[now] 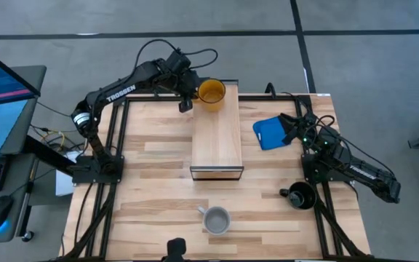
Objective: Stack small to large cups/mugs on shelf
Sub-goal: Put the yellow mug on the shelf
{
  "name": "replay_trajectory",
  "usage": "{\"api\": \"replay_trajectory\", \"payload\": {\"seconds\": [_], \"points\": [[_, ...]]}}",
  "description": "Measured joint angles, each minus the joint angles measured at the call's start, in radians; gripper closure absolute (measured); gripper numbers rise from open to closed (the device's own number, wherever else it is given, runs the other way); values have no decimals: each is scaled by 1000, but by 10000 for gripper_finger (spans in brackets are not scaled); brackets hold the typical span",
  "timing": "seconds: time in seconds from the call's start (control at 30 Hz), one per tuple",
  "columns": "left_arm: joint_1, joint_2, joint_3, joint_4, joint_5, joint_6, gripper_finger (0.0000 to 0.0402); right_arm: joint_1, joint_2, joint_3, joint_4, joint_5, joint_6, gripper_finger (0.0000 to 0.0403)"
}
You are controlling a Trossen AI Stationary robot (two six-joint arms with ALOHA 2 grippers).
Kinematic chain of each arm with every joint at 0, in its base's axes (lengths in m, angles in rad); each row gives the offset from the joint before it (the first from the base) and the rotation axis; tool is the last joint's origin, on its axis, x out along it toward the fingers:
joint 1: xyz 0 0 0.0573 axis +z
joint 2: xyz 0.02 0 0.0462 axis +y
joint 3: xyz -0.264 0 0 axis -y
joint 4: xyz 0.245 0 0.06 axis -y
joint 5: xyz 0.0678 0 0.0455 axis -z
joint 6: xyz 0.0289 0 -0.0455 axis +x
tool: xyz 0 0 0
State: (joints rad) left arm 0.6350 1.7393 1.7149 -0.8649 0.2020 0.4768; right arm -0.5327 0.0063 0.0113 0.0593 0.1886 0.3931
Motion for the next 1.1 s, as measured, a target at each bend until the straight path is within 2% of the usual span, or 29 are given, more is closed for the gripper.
{"api": "replay_trajectory", "payload": {"seconds": [0.37, 0.6, 1.1], "points": [[-16, -1, 0, 13, 26, 6, 321, 0, 0, 0, 0, 0, 0, 274], [-14, -2, 0, 9, -6, 1, 321, 0, 0, 0, 0, 0, 0, 274], [-21, -3, 0, -52, -5, -32, 321, 0, 0, 0, 0, 0, 0, 274]]}}
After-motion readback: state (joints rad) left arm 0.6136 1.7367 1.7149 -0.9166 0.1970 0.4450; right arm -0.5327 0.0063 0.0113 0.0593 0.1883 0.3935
